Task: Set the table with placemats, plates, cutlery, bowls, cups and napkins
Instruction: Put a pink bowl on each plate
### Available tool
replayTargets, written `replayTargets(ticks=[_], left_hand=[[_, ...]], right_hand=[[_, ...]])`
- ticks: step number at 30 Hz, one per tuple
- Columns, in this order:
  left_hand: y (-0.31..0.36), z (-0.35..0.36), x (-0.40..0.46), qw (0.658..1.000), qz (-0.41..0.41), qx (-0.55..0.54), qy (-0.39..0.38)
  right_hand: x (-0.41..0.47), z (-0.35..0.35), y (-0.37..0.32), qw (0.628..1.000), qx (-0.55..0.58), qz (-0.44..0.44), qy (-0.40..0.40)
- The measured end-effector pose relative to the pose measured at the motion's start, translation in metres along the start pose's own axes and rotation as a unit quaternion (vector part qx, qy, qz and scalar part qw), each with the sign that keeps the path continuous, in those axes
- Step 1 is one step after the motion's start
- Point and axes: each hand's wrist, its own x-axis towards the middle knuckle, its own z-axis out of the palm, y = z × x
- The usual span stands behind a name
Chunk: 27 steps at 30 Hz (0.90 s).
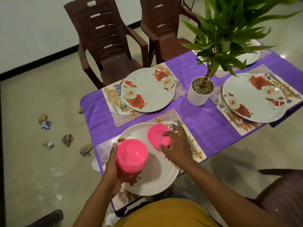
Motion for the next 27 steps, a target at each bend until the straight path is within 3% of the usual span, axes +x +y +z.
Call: replayTargets(ticks=[3, 6, 10, 16, 22, 27], left_hand=[[0.005, 0.009, 0.000, 1.000, -0.005, -0.012, -0.023], [0.007, 0.022, 0.003, 0.999, -0.005, -0.010, -0.047], [0.007, 0.039, 0.012, 0.996, -0.022, 0.037, -0.073], [0.002, 0.069, 0.015, 0.991, -0.027, 0.086, -0.098], [-0.005, 0.113, 0.022, 0.988, -0.018, 0.092, -0.124], [-0.021, 0.166, 0.030, 0.995, -0.005, 0.062, -0.072]], right_hand=[[-0.009, -0.014, -0.020, 0.997, 0.072, -0.010, -0.020], [-0.018, -0.032, -0.038, 0.979, 0.163, -0.004, -0.122], [-0.029, -0.048, -0.046, 0.966, 0.134, -0.064, -0.211], [-0.036, -0.072, -0.031, 0.981, 0.106, -0.037, -0.161], [-0.024, -0.103, 0.001, 0.976, 0.173, -0.012, -0.130], [0.001, -0.140, 0.039, 0.962, 0.234, -0.019, -0.136]])
